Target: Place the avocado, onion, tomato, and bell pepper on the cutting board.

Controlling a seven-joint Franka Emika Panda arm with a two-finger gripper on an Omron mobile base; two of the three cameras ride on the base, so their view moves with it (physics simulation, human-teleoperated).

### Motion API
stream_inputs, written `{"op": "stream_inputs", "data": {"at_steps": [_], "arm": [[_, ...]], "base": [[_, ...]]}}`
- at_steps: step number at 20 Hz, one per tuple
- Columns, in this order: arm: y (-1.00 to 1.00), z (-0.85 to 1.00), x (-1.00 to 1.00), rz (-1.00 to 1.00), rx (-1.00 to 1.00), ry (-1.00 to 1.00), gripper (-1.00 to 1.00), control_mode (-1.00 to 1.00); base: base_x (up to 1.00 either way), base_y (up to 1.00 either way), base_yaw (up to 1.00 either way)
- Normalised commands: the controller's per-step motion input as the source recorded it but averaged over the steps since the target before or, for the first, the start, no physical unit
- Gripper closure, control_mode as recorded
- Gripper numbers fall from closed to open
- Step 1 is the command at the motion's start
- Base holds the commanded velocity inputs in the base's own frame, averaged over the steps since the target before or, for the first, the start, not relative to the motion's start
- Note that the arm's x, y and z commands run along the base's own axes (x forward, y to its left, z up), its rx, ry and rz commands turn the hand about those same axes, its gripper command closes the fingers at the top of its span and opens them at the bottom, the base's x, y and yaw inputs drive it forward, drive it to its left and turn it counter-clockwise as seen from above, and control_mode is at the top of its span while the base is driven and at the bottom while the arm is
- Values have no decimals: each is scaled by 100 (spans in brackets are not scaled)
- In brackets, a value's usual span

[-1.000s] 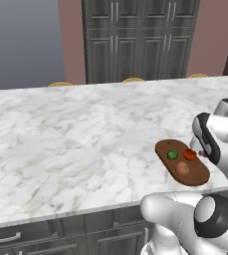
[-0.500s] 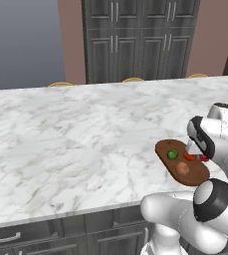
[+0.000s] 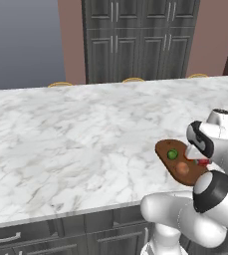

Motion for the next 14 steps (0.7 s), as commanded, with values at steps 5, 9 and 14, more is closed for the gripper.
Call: {"op": "stream_inputs", "data": {"at_steps": [5, 9, 14], "arm": [[-1, -23, 1, 0, 7, 0, 100, -100], [0, -29, 4, 0, 3, 0, 100, -100], [-1, -32, 4, 0, 3, 2, 100, -100]], "base": [[0, 0, 0], [0, 0, 0], [0, 0, 0]]}}
